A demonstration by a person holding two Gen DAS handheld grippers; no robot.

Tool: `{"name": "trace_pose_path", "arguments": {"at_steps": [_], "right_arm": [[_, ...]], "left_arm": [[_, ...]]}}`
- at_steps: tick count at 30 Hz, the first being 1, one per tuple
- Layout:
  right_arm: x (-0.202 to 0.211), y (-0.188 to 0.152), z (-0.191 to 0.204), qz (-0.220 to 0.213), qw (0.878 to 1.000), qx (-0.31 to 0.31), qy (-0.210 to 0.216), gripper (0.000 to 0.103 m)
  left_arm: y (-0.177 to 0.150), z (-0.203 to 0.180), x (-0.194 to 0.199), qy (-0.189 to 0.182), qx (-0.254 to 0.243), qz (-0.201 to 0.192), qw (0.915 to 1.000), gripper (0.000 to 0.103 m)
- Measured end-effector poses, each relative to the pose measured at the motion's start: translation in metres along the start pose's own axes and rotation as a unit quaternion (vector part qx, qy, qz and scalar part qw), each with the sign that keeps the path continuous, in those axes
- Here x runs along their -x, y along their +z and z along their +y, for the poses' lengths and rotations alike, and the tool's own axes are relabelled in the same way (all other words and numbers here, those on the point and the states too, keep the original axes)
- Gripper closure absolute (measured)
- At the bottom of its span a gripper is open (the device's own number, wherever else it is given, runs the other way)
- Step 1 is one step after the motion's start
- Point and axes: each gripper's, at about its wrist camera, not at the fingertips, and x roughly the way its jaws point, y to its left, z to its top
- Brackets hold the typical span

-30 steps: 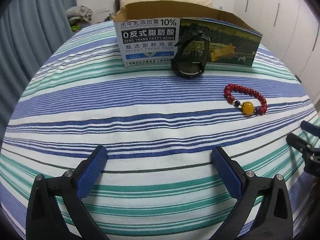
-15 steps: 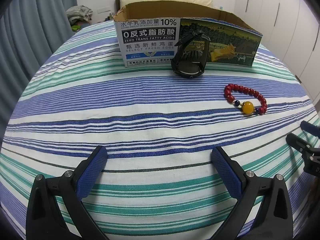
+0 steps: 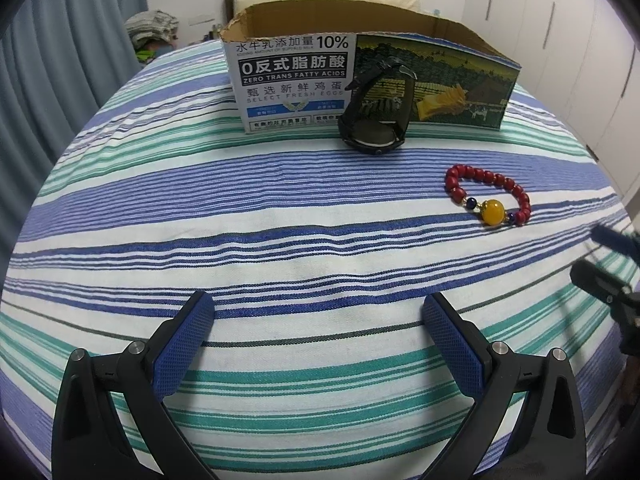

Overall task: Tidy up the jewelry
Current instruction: 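Grasp the red amber-bead bracelet with the right tool while the left tool grasps the black watch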

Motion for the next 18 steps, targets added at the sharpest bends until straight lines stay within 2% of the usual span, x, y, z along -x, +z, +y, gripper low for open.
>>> {"name": "trace_pose_path", "arguments": {"at_steps": [4,6,8,10,12,14,16,18], "right_arm": [[-0.010,0.025,0.019,-0.013,0.997,0.044,0.056,0.014],[-0.018,0.035,0.029,-0.016,0.995,0.072,0.064,0.023],[-0.028,0.045,0.039,-0.010,0.991,0.107,0.078,0.040],[-0.038,0.050,0.049,0.001,0.987,0.133,0.089,0.044],[-0.049,0.051,0.059,0.011,0.983,0.163,0.084,0.046],[-0.057,0.049,0.063,0.021,0.980,0.179,0.080,0.056],[-0.064,0.046,0.065,0.032,0.979,0.183,0.083,0.058],[-0.063,0.044,0.064,0.025,0.981,0.175,0.084,0.060]], "left_arm": [[0.000,0.002,0.000,-0.008,-0.005,0.002,1.0000,0.000],[0.001,0.005,0.001,-0.014,-0.002,0.001,0.9999,0.000],[0.003,0.010,0.002,-0.017,0.006,-0.001,0.9998,0.000],[0.005,0.017,0.001,-0.016,0.016,-0.002,0.9997,0.000],[0.010,0.026,-0.001,-0.022,0.030,-0.004,0.9993,0.000],[0.017,0.033,-0.004,-0.031,0.044,-0.006,0.9985,0.000],[0.024,0.036,-0.009,-0.032,0.050,-0.005,0.9982,0.000],[0.033,0.039,-0.015,-0.036,0.051,-0.006,0.9980,0.000]]}}
